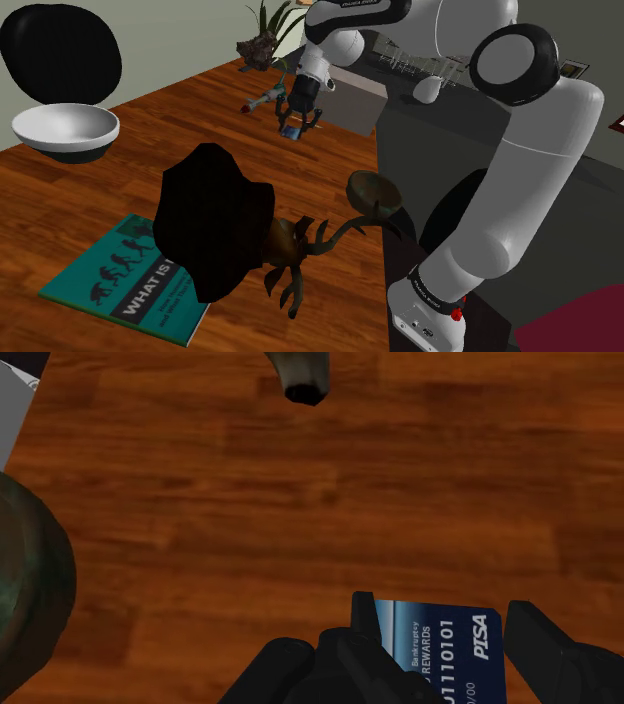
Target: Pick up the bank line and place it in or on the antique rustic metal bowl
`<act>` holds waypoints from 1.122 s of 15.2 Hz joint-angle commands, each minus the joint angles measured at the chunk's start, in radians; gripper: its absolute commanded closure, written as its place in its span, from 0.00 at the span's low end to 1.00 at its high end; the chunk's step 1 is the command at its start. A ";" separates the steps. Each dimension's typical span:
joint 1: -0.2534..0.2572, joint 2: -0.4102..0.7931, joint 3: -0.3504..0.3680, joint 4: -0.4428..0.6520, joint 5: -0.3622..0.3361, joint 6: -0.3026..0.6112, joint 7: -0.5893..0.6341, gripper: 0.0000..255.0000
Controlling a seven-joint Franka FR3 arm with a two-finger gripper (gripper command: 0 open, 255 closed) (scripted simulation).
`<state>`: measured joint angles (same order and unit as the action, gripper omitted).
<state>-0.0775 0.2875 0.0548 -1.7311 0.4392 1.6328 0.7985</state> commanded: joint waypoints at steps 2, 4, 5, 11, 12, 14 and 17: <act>-0.008 -0.043 -0.005 -0.035 -0.002 -0.013 -0.008 1.00; -0.022 -0.112 -0.016 -0.123 -0.006 -0.006 -0.038 1.00; -0.029 -0.146 -0.022 -0.165 -0.009 -0.003 -0.052 1.00; -0.072 -0.337 -0.064 -0.387 -0.040 -0.007 -0.135 1.00; -0.080 -0.368 -0.072 -0.420 -0.047 -0.010 -0.148 1.00; -0.097 -0.429 -0.089 -0.482 -0.065 -0.019 -0.175 1.00; -0.124 -0.518 -0.117 -0.567 -0.098 -0.038 -0.213 1.00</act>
<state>-0.1943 -0.1947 -0.0555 -2.2625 0.3506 1.5990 0.5952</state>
